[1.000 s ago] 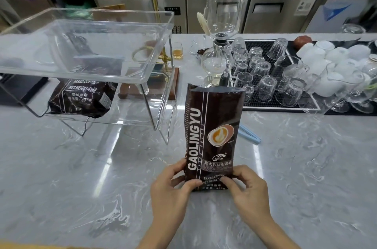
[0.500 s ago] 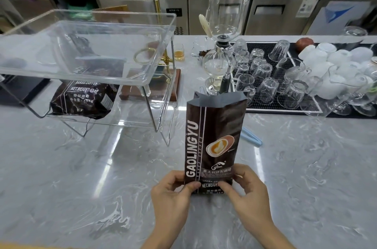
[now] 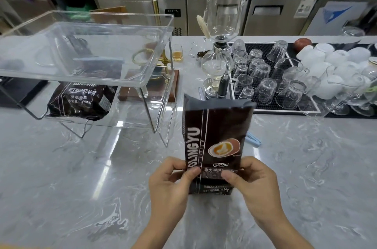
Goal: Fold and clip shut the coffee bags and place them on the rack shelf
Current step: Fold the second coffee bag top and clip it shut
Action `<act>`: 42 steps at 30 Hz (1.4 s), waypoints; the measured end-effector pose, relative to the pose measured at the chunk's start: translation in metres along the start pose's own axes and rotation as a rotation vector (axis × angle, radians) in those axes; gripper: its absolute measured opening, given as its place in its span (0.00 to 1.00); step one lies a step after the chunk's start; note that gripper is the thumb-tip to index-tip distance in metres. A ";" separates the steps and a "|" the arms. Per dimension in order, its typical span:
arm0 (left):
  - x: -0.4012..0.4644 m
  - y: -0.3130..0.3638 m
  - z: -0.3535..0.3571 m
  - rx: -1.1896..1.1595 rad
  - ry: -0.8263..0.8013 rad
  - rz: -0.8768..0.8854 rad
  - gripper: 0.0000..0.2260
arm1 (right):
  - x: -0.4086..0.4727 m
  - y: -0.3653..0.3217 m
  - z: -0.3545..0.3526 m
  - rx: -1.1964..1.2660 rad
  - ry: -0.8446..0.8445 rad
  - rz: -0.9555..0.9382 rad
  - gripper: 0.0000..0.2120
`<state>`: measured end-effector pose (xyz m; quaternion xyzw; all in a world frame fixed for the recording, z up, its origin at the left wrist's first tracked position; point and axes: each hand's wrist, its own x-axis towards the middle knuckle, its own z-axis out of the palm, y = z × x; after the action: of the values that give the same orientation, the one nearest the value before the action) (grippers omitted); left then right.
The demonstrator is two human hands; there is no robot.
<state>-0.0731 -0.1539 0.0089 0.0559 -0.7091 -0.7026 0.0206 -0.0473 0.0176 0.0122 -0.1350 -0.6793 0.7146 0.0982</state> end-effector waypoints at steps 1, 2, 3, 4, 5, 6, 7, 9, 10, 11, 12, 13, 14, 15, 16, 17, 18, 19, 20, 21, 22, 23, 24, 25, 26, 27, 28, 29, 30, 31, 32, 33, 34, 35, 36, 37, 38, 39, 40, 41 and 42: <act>0.000 0.002 0.002 -0.023 0.003 -0.017 0.10 | 0.001 -0.002 -0.001 0.034 0.008 0.004 0.08; -0.001 0.005 0.003 -0.030 0.005 -0.021 0.12 | 0.002 -0.004 -0.001 0.044 0.012 0.000 0.06; -0.001 0.007 0.004 -0.023 0.004 -0.008 0.13 | 0.003 -0.006 -0.002 0.036 0.013 -0.012 0.06; -0.001 0.009 0.004 -0.023 0.005 0.009 0.15 | 0.004 -0.008 -0.002 0.019 0.011 -0.029 0.08; -0.001 0.008 0.004 -0.019 0.007 0.017 0.17 | 0.005 -0.008 -0.003 -0.001 0.004 -0.045 0.10; -0.001 0.009 0.003 -0.018 -0.003 0.021 0.20 | 0.006 -0.009 -0.004 -0.024 -0.007 -0.057 0.11; 0.000 0.007 0.003 0.005 -0.019 0.032 0.20 | 0.006 -0.009 -0.005 -0.056 -0.017 -0.064 0.11; 0.000 0.004 0.000 0.079 -0.050 0.079 0.20 | 0.004 -0.012 -0.007 -0.134 -0.058 -0.067 0.13; 0.000 0.003 -0.002 0.114 -0.055 0.097 0.21 | 0.003 -0.015 -0.008 -0.171 -0.084 -0.069 0.14; 0.000 0.004 -0.003 0.140 -0.057 0.118 0.21 | 0.002 -0.019 -0.008 -0.205 -0.104 -0.081 0.16; 0.000 0.007 -0.004 0.150 -0.065 0.146 0.19 | 0.001 -0.024 -0.009 -0.232 -0.109 -0.101 0.18; -0.001 0.010 -0.005 0.155 -0.071 0.176 0.17 | 0.002 -0.029 -0.009 -0.251 -0.102 -0.129 0.18; -0.002 0.015 -0.004 0.147 -0.072 0.207 0.14 | 0.001 -0.034 -0.010 -0.256 -0.083 -0.154 0.18; -0.003 0.020 -0.004 0.141 -0.064 0.239 0.13 | 0.001 -0.039 -0.010 -0.247 -0.062 -0.175 0.16; -0.003 0.025 -0.004 0.135 -0.054 0.269 0.12 | 0.000 -0.044 -0.009 -0.233 -0.040 -0.190 0.15; -0.004 0.028 -0.003 0.129 -0.045 0.294 0.11 | -0.001 -0.049 -0.009 -0.225 -0.025 -0.206 0.13; -0.003 0.031 -0.003 0.121 -0.037 0.319 0.11 | -0.002 -0.052 -0.010 -0.221 -0.015 -0.227 0.12; -0.003 0.033 -0.004 0.120 -0.033 0.342 0.10 | -0.003 -0.054 -0.011 -0.223 -0.008 -0.257 0.12; -0.003 0.035 -0.006 0.126 -0.036 0.362 0.10 | -0.004 -0.056 -0.012 -0.231 -0.006 -0.295 0.10; -0.002 0.036 -0.008 0.138 -0.043 0.382 0.09 | -0.004 -0.057 -0.014 -0.250 -0.012 -0.339 0.07; -0.001 0.036 -0.010 0.158 -0.057 0.407 0.08 | -0.005 -0.058 -0.016 -0.272 -0.026 -0.377 0.05; -0.001 0.037 -0.013 0.186 -0.073 0.433 0.05 | -0.006 -0.059 -0.017 -0.296 -0.039 -0.407 0.06; -0.001 0.037 -0.014 0.212 -0.086 0.454 0.04 | -0.006 -0.060 -0.019 -0.323 -0.050 -0.433 0.07; -0.002 0.038 -0.016 0.225 -0.095 0.470 0.05 | -0.006 -0.061 -0.021 -0.351 -0.060 -0.453 0.08; -0.001 0.040 -0.017 0.219 -0.111 0.475 0.06 | -0.006 -0.062 -0.022 -0.364 -0.072 -0.457 0.09; -0.001 0.042 -0.018 0.198 -0.138 0.474 0.06 | -0.007 -0.063 -0.023 -0.352 -0.094 -0.446 0.11; -0.002 0.044 -0.018 0.168 -0.169 0.472 0.06 | -0.008 -0.065 -0.025 -0.320 -0.119 -0.436 0.12; -0.002 0.047 -0.019 0.137 -0.197 0.472 0.07 | -0.008 -0.066 -0.026 -0.292 -0.142 -0.435 0.11; -0.003 0.051 -0.019 0.107 -0.216 0.467 0.08 | -0.010 -0.067 -0.026 -0.277 -0.149 -0.435 0.12; -0.003 0.054 -0.019 0.079 -0.225 0.454 0.11 | -0.011 -0.068 -0.027 -0.266 -0.147 -0.434 0.13; -0.004 0.058 -0.019 0.055 -0.229 0.436 0.14 | -0.012 -0.070 -0.026 -0.242 -0.137 -0.433 0.13; -0.005 0.061 -0.018 0.034 -0.231 0.415 0.16 | -0.013 -0.071 -0.025 -0.194 -0.130 -0.423 0.14; -0.005 0.065 -0.017 0.016 -0.238 0.393 0.19 | -0.013 -0.072 -0.024 -0.132 -0.142 -0.401 0.17; -0.004 0.067 -0.016 0.009 -0.254 0.379 0.20 | -0.012 -0.073 -0.022 -0.079 -0.171 -0.373 0.19; -0.003 0.069 -0.014 0.021 -0.278 0.381 0.21 | -0.010 -0.072 -0.020 -0.053 -0.209 -0.351 0.21; -0.001 0.069 -0.011 0.046 -0.302 0.388 0.21 | -0.008 -0.072 -0.018 -0.055 -0.244 -0.328 0.23; 0.000 0.069 -0.009 0.074 -0.321 0.394 0.20 | -0.005 -0.069 -0.015 -0.065 -0.269 -0.306 0.24; 0.002 0.069 -0.006 0.091 -0.330 0.398 0.19 | -0.003 -0.066 -0.012 -0.072 -0.276 -0.290 0.24; 0.003 0.067 -0.004 0.096 -0.334 0.399 0.17 | -0.001 -0.063 -0.010 -0.076 -0.270 -0.283 0.22; 0.004 0.065 -0.002 0.097 -0.336 0.400 0.14 | 0.001 -0.061 -0.009 -0.084 -0.255 -0.280 0.19; 0.005 0.062 -0.001 0.102 -0.334 0.402 0.11 | 0.003 -0.058 -0.008 -0.096 -0.249 -0.285 0.14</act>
<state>-0.0809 -0.1548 0.0709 -0.2020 -0.7340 -0.6472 0.0397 -0.0500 0.0292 0.0693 0.0473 -0.7318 0.6715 0.1070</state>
